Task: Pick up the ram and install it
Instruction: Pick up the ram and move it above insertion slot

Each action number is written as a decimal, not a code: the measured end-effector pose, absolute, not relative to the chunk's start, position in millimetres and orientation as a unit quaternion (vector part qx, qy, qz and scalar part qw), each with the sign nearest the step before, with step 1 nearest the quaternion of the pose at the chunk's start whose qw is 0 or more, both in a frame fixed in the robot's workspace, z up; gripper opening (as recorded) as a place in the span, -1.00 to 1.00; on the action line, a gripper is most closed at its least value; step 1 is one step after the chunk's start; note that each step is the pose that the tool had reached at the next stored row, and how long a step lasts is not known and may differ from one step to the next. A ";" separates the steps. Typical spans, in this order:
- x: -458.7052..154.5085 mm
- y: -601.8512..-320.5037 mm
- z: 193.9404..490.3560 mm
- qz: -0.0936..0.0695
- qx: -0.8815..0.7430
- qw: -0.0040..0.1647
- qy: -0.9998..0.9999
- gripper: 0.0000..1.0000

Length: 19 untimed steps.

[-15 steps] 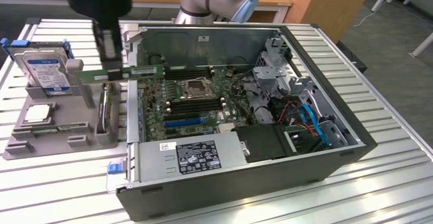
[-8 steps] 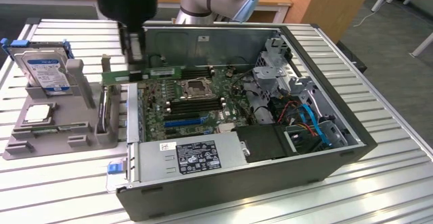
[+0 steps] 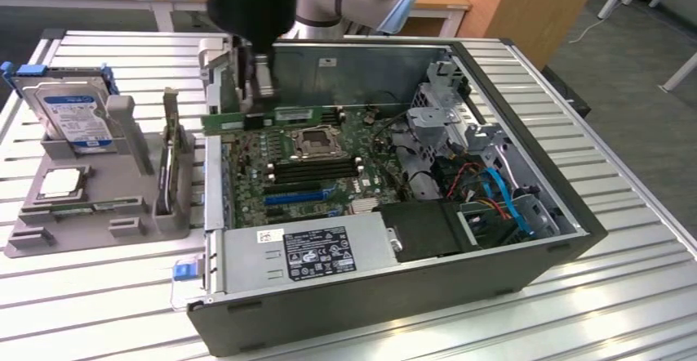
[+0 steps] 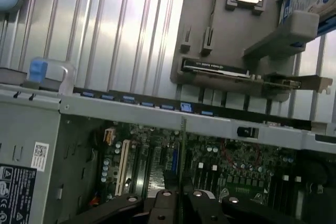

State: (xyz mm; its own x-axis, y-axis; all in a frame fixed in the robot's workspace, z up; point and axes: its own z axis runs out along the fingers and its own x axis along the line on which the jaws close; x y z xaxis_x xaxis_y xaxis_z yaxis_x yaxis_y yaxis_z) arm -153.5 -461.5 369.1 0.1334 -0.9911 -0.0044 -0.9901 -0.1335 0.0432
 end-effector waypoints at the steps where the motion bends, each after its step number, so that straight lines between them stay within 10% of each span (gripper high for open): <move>1: -149.0 -461.5 369.1 -0.016 0.753 0.015 -0.658 -0.73; 19: -96.9 -456.7 367.5 -0.016 0.755 0.014 -0.656 -0.73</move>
